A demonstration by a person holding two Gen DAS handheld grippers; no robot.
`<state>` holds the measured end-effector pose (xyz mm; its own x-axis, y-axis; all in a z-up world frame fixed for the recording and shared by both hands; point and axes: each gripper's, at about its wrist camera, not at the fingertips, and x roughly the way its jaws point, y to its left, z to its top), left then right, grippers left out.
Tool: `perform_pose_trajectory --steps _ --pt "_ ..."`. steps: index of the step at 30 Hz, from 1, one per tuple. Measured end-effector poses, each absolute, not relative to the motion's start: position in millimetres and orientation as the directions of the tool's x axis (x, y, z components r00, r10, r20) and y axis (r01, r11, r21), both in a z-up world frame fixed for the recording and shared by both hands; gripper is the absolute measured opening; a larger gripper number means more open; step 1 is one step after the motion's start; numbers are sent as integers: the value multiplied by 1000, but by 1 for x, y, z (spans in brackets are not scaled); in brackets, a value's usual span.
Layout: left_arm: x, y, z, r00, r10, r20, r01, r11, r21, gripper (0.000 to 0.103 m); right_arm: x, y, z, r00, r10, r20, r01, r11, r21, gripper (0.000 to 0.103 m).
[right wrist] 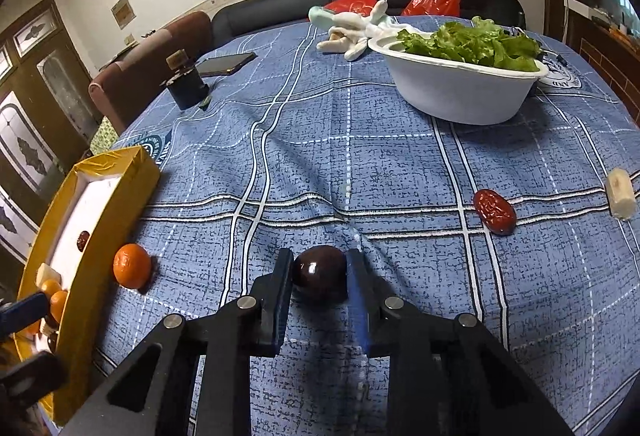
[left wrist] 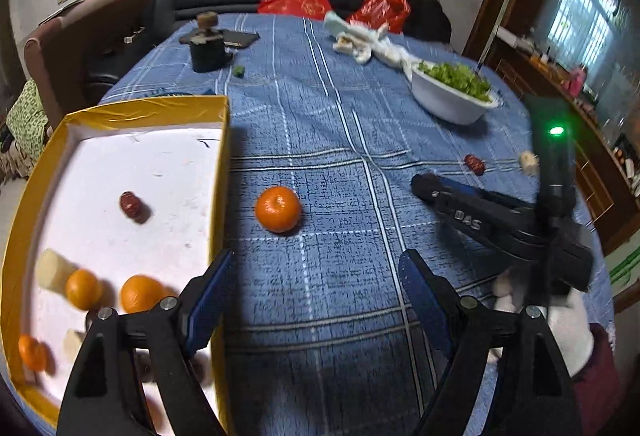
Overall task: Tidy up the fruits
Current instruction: 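Grasp another dark plum with the right gripper while the left grasps an orange, then carry the orange and plum over the tray and open both grippers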
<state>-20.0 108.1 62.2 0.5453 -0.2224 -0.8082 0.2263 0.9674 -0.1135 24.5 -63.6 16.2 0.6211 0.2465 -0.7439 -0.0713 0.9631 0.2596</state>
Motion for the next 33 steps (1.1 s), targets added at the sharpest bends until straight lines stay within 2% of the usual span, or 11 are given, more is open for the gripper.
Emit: perform_pose_trajectory --steps 9,14,17,19,21,28,33 --pt "28 83 40 504 -118 -856 262 965 21 82 20 -76 25 618 297 -728 -81 945 317 29" --pt "54 81 18 418 -79 -905 261 965 36 82 14 -81 35 633 329 -701 -92 931 354 29" --pt "54 74 14 427 -35 -903 260 962 86 81 12 -81 37 631 349 -693 -101 922 373 29" --pt "49 71 16 452 -25 -892 262 959 106 66 12 -81 38 629 354 -692 -102 920 378 29" --pt "44 69 19 485 10 -874 255 955 153 32 11 -82 38 629 355 -692 -99 919 381 29" --pt "18 76 40 503 -93 -859 252 967 42 33 8 -85 39 627 380 -680 -101 905 413 29" --pt "-19 99 76 558 -199 -806 209 973 -96 33 6 -86 40 569 573 -590 -191 789 583 29"
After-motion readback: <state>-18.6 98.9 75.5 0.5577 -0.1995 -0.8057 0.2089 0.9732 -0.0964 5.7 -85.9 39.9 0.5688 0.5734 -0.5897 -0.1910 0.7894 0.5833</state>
